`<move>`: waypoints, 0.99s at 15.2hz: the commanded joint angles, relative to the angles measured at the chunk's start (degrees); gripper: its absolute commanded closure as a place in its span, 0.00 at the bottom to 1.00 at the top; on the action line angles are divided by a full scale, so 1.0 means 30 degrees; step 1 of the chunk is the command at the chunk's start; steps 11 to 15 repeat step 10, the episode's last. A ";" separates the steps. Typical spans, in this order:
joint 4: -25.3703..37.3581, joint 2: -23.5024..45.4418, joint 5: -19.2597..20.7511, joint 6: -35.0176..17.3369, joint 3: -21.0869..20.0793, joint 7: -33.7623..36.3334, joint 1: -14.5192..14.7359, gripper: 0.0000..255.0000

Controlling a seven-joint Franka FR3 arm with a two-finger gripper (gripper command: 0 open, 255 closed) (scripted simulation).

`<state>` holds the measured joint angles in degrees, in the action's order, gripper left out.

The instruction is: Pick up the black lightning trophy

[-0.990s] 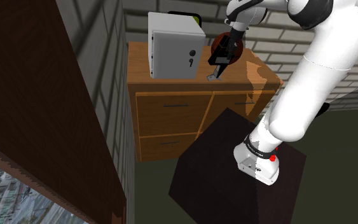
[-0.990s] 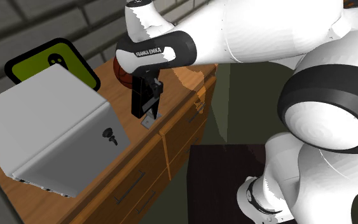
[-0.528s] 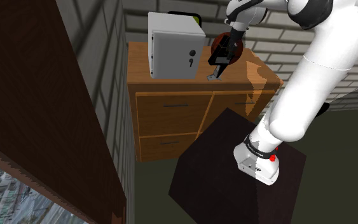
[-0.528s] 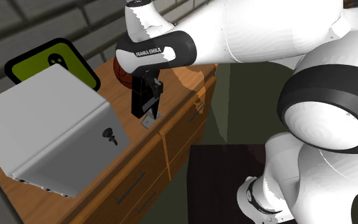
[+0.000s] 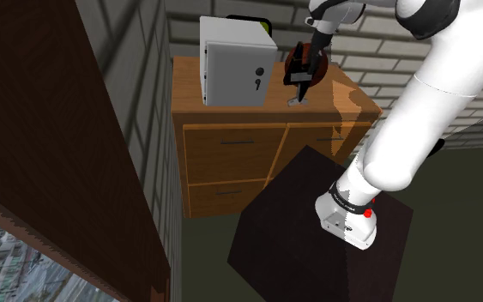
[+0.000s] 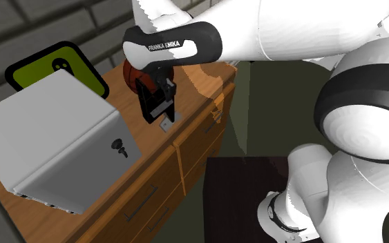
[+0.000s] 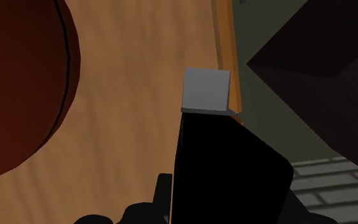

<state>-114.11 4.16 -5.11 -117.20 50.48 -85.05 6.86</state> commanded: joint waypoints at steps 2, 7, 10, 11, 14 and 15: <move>0.0533 -0.0368 0.0339 0.0741 0.0032 0.0212 0.0052 1.00; 0.1485 -0.0809 0.0743 0.1961 0.0020 0.0519 0.0132 1.00; 0.1719 -0.0891 0.0817 0.2245 0.0013 0.0576 0.0144 1.00; 0.1719 -0.0891 0.0817 0.2245 0.0013 0.0576 0.0144 1.00; 0.1719 -0.0891 0.0817 0.2245 0.0013 0.0576 0.0144 1.00; 0.1719 -0.0891 0.0817 0.2245 0.0013 0.0576 0.0144 1.00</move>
